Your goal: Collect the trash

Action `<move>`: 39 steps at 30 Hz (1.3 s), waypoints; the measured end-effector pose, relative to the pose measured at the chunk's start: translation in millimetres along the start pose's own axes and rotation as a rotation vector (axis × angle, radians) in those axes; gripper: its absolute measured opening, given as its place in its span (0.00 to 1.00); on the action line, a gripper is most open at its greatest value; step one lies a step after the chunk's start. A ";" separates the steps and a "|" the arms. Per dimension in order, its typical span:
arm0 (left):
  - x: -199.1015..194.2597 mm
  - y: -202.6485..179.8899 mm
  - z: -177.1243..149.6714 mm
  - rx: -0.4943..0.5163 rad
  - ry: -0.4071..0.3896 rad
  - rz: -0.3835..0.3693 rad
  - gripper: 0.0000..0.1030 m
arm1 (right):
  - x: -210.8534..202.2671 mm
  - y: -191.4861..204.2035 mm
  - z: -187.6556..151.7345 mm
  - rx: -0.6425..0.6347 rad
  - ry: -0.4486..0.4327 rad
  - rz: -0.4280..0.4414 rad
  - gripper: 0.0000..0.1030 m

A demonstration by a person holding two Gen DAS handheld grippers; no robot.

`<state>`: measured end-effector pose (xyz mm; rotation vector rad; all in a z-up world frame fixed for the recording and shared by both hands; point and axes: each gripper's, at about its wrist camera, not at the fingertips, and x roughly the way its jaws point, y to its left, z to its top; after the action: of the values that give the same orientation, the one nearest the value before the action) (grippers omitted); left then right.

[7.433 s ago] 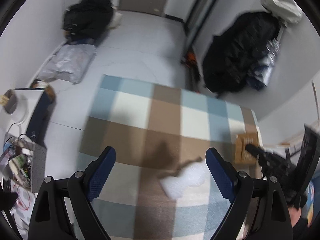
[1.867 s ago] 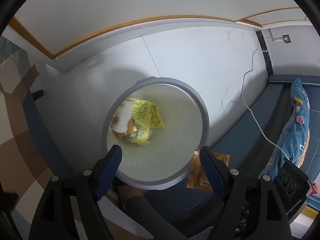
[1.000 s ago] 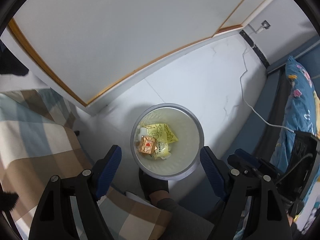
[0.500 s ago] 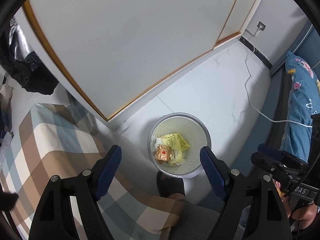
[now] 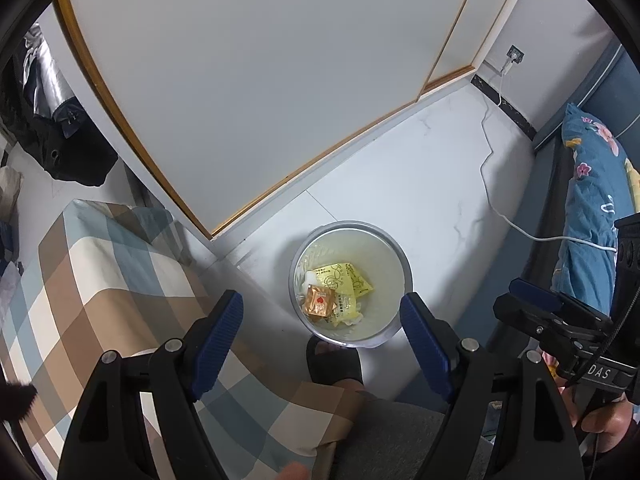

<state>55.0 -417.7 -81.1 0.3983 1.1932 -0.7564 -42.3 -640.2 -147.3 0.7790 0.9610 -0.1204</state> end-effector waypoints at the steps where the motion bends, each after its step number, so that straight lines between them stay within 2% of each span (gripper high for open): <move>1: -0.6 -0.1 -0.2 -0.001 -0.001 0.000 0.76 | 0.2 -0.1 0.7 0.000 -0.001 -0.001 0.73; 14: 1.7 2.0 -3.3 -0.030 0.018 -0.023 0.76 | -1.4 1.4 -0.7 -0.002 -0.003 -0.003 0.74; 21: 1.5 -4.3 -3.2 -0.001 0.014 -0.029 0.76 | 0.4 1.8 -0.4 -0.002 0.001 -0.007 0.75; 39: 1.1 -4.1 -4.3 -0.004 0.002 -0.016 0.76 | 0.6 -0.7 -1.8 0.009 0.005 -0.008 0.75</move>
<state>49.4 -418.0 -83.1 0.3870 1.2007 -0.7679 -43.5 -639.4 -148.8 0.7846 0.9688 -0.1301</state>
